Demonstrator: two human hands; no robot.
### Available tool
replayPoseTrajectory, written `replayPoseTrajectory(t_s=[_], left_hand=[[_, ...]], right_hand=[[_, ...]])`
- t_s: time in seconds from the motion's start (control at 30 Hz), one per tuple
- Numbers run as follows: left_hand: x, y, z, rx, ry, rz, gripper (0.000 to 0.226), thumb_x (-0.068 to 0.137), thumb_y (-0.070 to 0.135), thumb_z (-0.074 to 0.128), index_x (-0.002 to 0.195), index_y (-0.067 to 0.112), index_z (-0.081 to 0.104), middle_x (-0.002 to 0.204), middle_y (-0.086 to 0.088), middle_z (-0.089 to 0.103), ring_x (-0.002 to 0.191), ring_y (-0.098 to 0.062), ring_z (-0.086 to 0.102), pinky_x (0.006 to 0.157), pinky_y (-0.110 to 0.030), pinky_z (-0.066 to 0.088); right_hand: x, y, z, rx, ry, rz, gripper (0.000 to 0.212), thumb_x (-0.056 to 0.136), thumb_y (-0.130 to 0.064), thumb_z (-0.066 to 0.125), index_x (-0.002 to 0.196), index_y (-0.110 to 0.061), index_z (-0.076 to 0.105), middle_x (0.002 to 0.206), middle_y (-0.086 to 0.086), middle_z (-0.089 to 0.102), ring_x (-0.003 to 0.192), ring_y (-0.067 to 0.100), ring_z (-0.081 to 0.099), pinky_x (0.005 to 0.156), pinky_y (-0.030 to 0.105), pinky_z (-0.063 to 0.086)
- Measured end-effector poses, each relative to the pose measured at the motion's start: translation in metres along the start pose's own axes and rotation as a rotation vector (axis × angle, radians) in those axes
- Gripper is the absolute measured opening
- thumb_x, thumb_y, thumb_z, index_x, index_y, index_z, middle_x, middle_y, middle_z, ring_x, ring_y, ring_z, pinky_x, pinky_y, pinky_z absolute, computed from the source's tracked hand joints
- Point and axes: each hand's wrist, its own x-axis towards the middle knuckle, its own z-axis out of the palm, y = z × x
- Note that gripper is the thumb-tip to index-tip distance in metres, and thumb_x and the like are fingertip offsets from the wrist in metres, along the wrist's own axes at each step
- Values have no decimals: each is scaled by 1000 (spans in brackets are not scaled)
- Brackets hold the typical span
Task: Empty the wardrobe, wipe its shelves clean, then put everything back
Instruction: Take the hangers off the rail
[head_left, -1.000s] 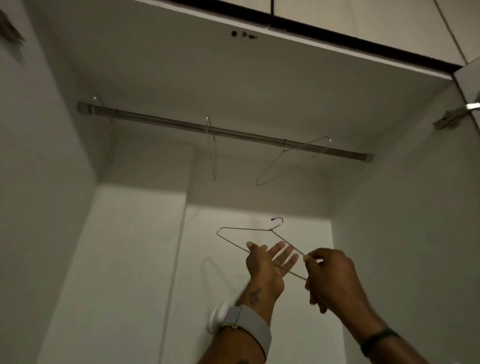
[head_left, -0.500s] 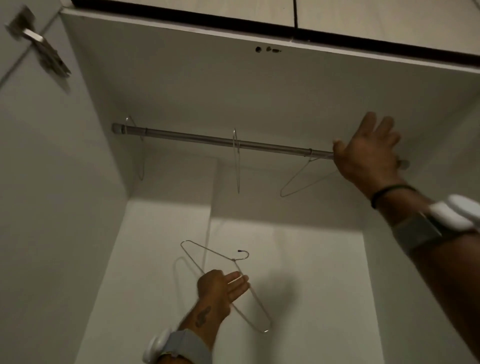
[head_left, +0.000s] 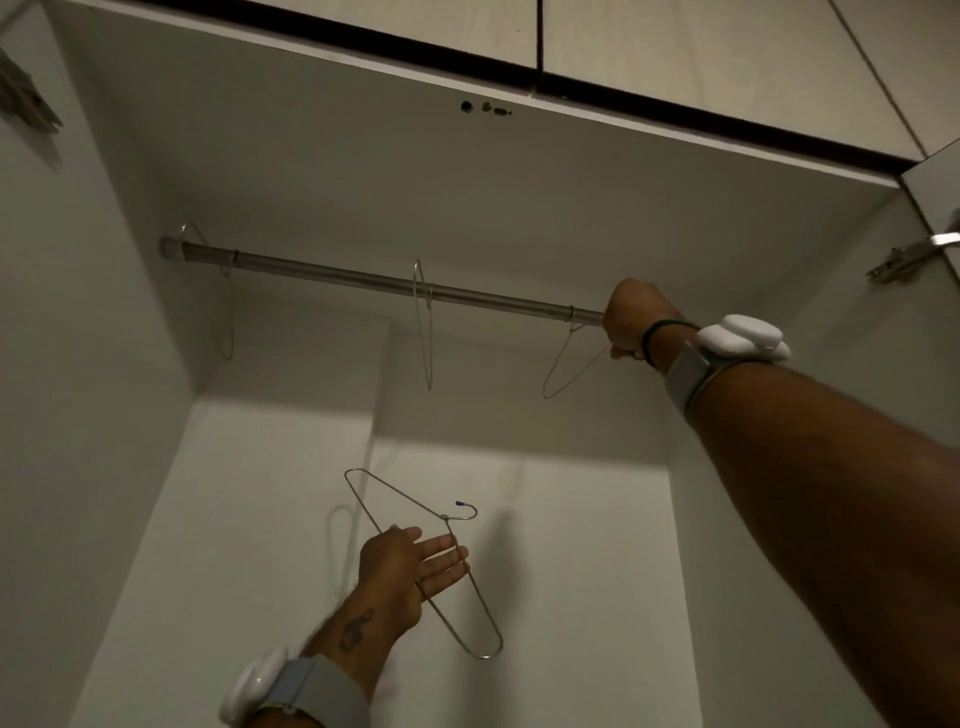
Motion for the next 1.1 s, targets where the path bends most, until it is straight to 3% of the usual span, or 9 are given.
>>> replayPoseTrajectory(t_s=[0.13, 0.27, 0.33, 0.43, 0.53, 0.7, 0.97, 1.03, 1.1], left_hand=[[0, -3, 10, 1, -21, -32, 45, 112, 26, 24, 142, -5, 37, 113, -34, 64, 86, -45, 70, 54, -46, 61], [-5, -9, 15, -22, -21, -50, 46, 112, 31, 25, 138, -3, 40, 112, -34, 65, 88, -45, 70, 62, -48, 61], [-9, -11, 17, -43, -31, -57, 47, 112, 33, 24, 139, -2, 40, 114, -34, 64, 87, -44, 70, 63, -48, 61], [-15, -13, 20, -85, -23, -89, 50, 112, 35, 21, 142, -1, 38, 119, -35, 62, 88, -44, 69, 70, -51, 58], [-24, -13, 26, -124, -34, -101, 52, 111, 36, 20, 146, 2, 36, 121, -33, 61, 89, -43, 69, 74, -53, 57], [-34, -8, 39, -225, -56, -114, 57, 110, 45, 17, 152, 9, 29, 127, -32, 58, 91, -42, 67, 74, -55, 56], [-30, 9, 15, -279, -39, -54, 65, 105, 57, 30, 151, 11, 30, 109, -27, 64, 91, -44, 71, 67, -52, 61], [-25, 16, 3, -255, -32, -26, 61, 106, 53, 34, 150, 11, 33, 114, -26, 64, 92, -43, 71, 68, -51, 62], [-21, 24, -10, -214, -28, -6, 54, 108, 46, 31, 152, 14, 33, 116, -23, 64, 92, -41, 71, 79, -52, 60]], right_hand=[[5, -4, -11, 15, 148, -66, 6, 90, 0, 61, 89, -5, 58, 99, 18, 66, 81, 34, 64, 65, 34, 48], [-11, -1, -14, 27, 122, -32, 21, 89, -1, 65, 72, -6, 55, 71, 11, 61, 60, 27, 59, 47, 27, 42], [-34, 4, -11, 67, 128, 3, 23, 92, -5, 62, 70, -8, 54, 69, 9, 58, 57, 25, 55, 46, 25, 37], [-97, 16, 8, 416, 132, 59, 16, 97, -9, 54, 88, 0, 63, 78, 14, 63, 60, 27, 58, 52, 27, 44], [-180, 21, 40, 763, 75, 182, 27, 104, -15, 44, 93, -1, 65, 68, 15, 62, 44, 17, 48, 39, 22, 35], [-258, 13, 97, 948, -44, 329, 32, 107, -21, 41, 90, -8, 65, 54, 8, 59, 37, 14, 42, 39, 22, 30], [-289, -27, 128, 893, -125, 251, 34, 102, -18, 48, 80, -7, 72, 62, 8, 64, 59, 18, 56, 55, 27, 37], [-291, -38, 136, 776, -179, 202, 37, 98, -17, 51, 70, 2, 65, 59, 12, 59, 55, 17, 51, 53, 31, 35], [-292, -49, 145, 587, -262, 141, 46, 97, -20, 51, 53, -5, 46, 48, 2, 45, 46, 12, 39, 46, 31, 31]])
